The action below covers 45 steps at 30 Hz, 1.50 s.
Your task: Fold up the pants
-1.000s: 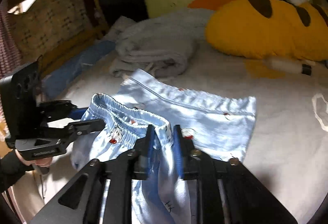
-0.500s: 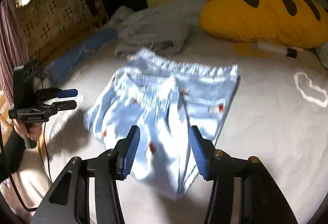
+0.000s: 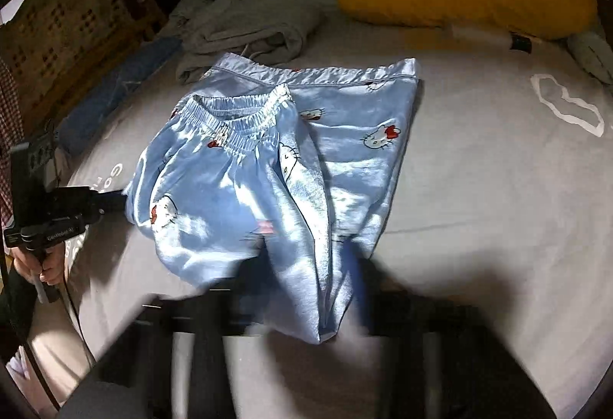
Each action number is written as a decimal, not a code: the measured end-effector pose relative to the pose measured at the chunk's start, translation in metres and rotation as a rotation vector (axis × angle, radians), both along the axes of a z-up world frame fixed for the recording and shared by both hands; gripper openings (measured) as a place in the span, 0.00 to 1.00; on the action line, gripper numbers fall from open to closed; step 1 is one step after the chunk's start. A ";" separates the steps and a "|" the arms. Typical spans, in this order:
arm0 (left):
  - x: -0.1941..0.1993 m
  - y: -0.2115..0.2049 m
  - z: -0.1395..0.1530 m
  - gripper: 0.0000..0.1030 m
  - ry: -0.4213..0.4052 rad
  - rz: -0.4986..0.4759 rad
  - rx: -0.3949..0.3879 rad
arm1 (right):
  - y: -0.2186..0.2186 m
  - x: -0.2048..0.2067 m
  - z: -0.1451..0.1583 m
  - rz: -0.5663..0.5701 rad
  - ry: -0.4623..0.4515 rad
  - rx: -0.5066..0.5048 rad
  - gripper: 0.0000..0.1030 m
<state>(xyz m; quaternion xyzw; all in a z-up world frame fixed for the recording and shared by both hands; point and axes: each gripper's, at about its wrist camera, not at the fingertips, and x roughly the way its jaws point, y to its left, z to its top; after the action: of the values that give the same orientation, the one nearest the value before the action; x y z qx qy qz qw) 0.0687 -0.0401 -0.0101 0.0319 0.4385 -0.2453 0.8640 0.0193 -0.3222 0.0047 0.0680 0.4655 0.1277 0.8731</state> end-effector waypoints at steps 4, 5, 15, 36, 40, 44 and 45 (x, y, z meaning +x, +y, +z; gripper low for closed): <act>-0.009 0.001 0.012 0.01 -0.052 -0.002 -0.014 | -0.002 -0.006 0.010 -0.024 -0.054 -0.009 0.03; -0.011 0.001 0.015 0.01 -0.067 -0.003 -0.008 | -0.002 -0.007 0.013 -0.033 -0.071 -0.018 0.03; -0.028 0.017 0.028 0.01 -0.076 0.085 0.047 | -0.022 -0.015 0.034 -0.093 -0.136 -0.042 0.03; -0.044 0.008 0.022 0.49 -0.162 0.065 0.037 | -0.003 -0.031 0.035 -0.095 -0.230 -0.179 0.56; -0.060 -0.007 0.026 0.49 -0.229 -0.042 0.048 | 0.029 -0.051 0.044 0.058 -0.333 -0.259 0.57; -0.077 -0.021 0.031 0.49 -0.296 -0.158 0.031 | 0.063 -0.069 0.042 0.228 -0.398 -0.333 0.57; -0.079 -0.025 0.031 0.49 -0.307 -0.181 0.032 | 0.071 -0.072 0.039 0.263 -0.400 -0.354 0.57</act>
<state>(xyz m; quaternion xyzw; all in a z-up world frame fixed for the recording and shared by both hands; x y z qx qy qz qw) -0.0107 -0.0648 0.0207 0.1218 0.3005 -0.3072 0.8947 -0.0529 -0.2514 0.0435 -0.1726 0.3042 0.1676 0.9217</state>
